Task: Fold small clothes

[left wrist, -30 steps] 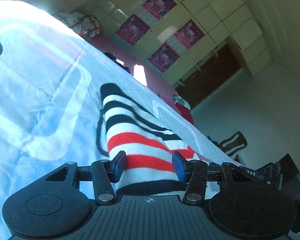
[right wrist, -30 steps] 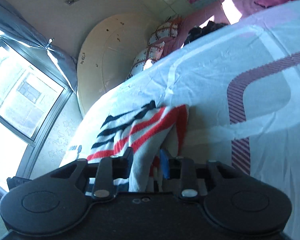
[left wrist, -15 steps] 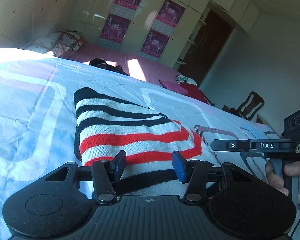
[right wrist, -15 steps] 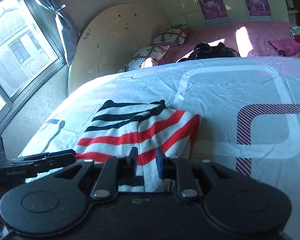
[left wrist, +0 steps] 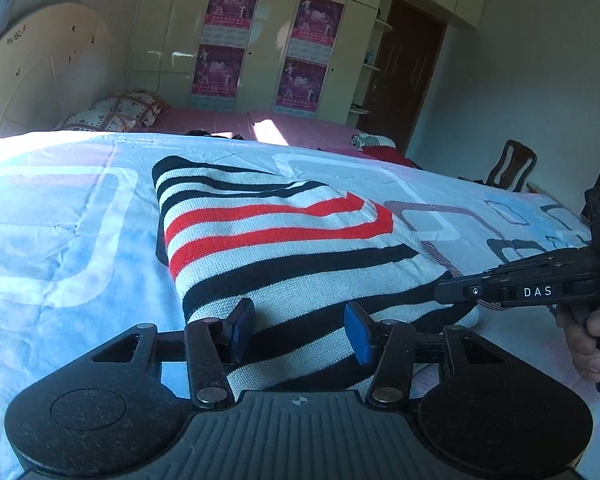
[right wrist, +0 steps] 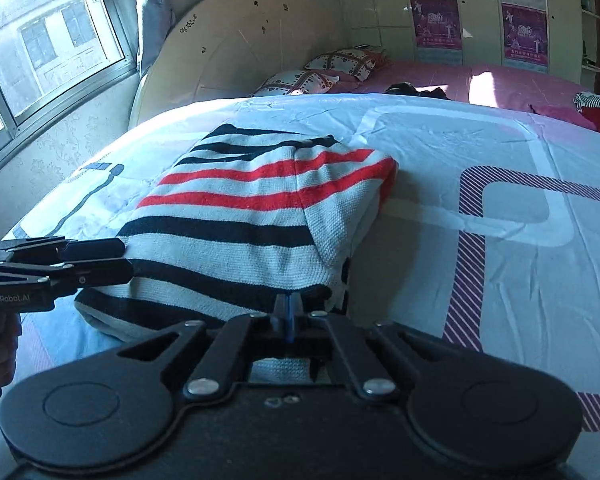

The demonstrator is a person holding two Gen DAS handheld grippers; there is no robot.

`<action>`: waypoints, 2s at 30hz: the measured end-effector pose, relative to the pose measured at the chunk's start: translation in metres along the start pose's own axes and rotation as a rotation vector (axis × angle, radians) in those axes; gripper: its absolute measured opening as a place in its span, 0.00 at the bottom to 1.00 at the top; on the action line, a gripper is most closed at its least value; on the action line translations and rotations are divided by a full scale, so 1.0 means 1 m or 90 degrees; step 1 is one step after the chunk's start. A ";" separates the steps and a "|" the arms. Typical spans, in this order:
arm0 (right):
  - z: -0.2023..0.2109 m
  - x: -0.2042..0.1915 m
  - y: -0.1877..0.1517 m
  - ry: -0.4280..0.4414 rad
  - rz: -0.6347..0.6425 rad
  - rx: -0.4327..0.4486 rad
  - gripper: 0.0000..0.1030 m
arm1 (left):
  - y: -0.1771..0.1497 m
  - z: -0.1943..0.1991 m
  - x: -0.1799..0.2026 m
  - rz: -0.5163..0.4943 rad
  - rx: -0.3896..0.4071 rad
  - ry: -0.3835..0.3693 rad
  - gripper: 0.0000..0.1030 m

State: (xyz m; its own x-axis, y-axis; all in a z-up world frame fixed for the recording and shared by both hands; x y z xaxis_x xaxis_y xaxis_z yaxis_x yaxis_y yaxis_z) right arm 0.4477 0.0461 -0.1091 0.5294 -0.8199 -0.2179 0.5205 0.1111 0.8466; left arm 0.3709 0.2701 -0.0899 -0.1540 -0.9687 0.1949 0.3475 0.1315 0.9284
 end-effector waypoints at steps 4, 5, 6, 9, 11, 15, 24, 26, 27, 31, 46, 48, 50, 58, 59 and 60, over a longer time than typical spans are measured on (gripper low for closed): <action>0.010 0.015 -0.004 0.002 -0.059 0.018 0.00 | -0.002 0.009 0.002 -0.011 -0.007 0.019 0.48; 0.016 0.017 -0.003 -0.013 -0.067 0.020 0.00 | -0.003 0.014 0.000 -0.007 -0.010 0.030 0.48; 0.022 0.019 -0.002 -0.036 -0.069 0.021 0.00 | -0.004 0.021 -0.002 -0.002 -0.013 0.044 0.48; 0.058 0.022 0.002 -0.081 -0.070 0.048 0.23 | -0.007 0.055 -0.005 0.018 -0.007 0.087 0.56; 0.089 0.017 0.007 -0.064 -0.086 0.070 0.24 | -0.002 0.084 0.000 0.018 0.024 0.109 0.83; 0.159 -0.004 0.019 -0.073 -0.074 0.127 0.64 | 0.017 0.143 0.034 0.015 0.063 0.139 0.93; 0.281 -0.066 0.008 -0.106 0.005 0.151 1.00 | 0.054 0.251 0.126 -0.004 0.117 0.173 1.00; 0.301 -0.073 0.001 -0.121 0.018 0.148 1.00 | 0.054 0.272 0.146 -0.020 0.127 0.178 1.00; 0.311 -0.076 -0.002 -0.124 0.024 0.150 1.00 | 0.053 0.282 0.154 -0.022 0.129 0.178 1.00; 0.341 -0.084 -0.012 -0.140 0.037 0.155 1.00 | 0.048 0.319 0.184 -0.023 0.136 0.176 1.00; 0.408 -0.123 -0.020 -0.164 0.087 0.204 1.00 | 0.054 0.395 0.232 -0.026 0.195 0.181 1.00; 0.412 -0.125 -0.020 -0.164 0.084 0.210 1.00 | 0.054 0.399 0.234 -0.031 0.199 0.179 1.00; 0.413 -0.126 -0.020 -0.165 0.085 0.213 1.00 | 0.054 0.402 0.235 -0.035 0.201 0.180 1.00; 0.421 -0.127 -0.018 -0.171 0.085 0.232 1.00 | 0.057 0.406 0.235 -0.034 0.207 0.180 1.00; 0.421 -0.127 -0.017 -0.172 0.083 0.233 1.00 | 0.057 0.406 0.236 -0.036 0.207 0.179 1.00; 0.421 -0.128 -0.017 -0.172 0.083 0.234 1.00 | 0.058 0.405 0.236 -0.038 0.207 0.179 1.00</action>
State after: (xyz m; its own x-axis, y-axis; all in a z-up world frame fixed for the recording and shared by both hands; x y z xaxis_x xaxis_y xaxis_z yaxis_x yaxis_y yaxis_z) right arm 0.0891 -0.0876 0.1084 0.3563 -0.9344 -0.0056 0.1645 0.0568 0.9847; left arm -0.0203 0.1348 0.1376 0.1082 -0.9904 0.0856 0.0299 0.0893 0.9956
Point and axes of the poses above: each gripper's, at about its wrist camera, not at the fingertips, and z roughly against the way its jaws point, x to its right, y to its top, the point moved 7 cm from there along -z, roughly the way its jaws point, and after that the axes turned 15 degrees about x, right-handed, at the moved point
